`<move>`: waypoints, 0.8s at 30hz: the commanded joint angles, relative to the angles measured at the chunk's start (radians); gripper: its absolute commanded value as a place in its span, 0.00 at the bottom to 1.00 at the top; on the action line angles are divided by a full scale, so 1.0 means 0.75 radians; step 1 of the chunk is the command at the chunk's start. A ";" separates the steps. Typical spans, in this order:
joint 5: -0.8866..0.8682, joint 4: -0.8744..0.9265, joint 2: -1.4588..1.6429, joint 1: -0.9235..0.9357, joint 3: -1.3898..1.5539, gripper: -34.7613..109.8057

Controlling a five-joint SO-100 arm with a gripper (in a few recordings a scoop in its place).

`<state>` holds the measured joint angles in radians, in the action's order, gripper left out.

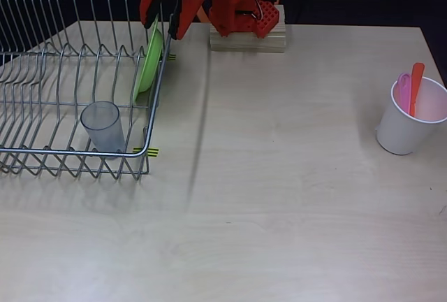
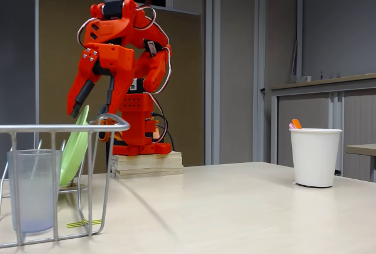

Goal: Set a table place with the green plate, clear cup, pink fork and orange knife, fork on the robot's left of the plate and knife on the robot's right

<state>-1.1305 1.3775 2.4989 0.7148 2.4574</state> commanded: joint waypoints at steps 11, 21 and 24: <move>0.155 0.082 -0.123 0.106 -0.209 0.37; 0.258 -0.035 -0.280 0.194 -0.205 0.36; 0.292 -0.086 -0.340 0.215 -0.200 0.34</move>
<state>-0.9265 1.3376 2.2626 0.8498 2.3102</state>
